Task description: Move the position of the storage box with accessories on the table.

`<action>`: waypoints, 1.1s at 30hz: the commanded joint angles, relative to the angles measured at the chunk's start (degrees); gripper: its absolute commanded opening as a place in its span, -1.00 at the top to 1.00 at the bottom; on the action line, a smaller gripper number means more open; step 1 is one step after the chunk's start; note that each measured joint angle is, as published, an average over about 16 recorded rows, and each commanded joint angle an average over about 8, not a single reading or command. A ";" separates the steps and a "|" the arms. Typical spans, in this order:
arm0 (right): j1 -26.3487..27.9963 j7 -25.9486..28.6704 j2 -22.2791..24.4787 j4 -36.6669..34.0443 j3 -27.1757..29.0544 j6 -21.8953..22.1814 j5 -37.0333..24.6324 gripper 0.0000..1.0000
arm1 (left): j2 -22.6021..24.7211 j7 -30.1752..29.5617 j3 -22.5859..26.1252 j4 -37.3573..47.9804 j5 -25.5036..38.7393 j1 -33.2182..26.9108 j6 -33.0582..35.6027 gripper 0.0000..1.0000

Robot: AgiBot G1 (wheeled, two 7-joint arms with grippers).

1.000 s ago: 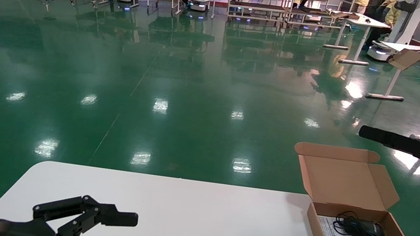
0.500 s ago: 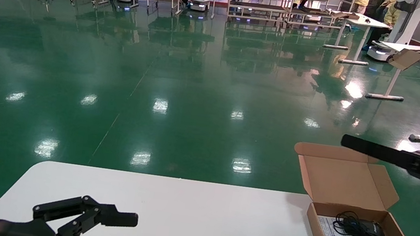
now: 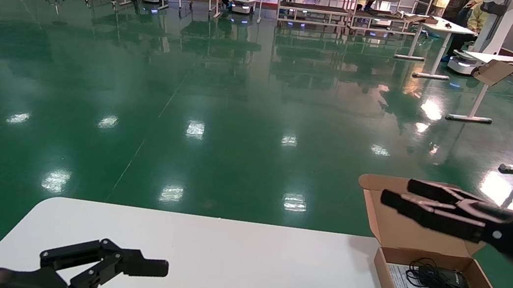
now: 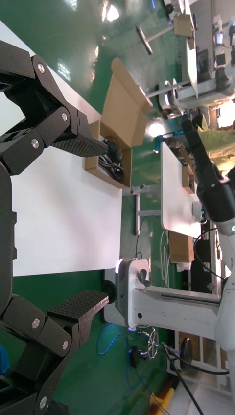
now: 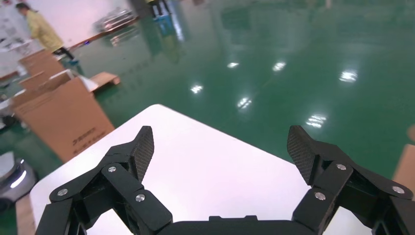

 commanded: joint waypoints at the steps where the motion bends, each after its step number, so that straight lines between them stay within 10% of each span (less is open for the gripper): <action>1: -1.58 -0.55 0.32 2.27 0.90 -0.40 0.55 -1.00 | 0.00 0.00 0.00 0.00 0.00 0.00 0.00 -1.00; 33: -26.80 -9.38 5.43 38.61 15.24 -6.74 9.42 -1.00 | 0.00 0.00 0.01 0.00 -0.01 0.00 0.00 -1.00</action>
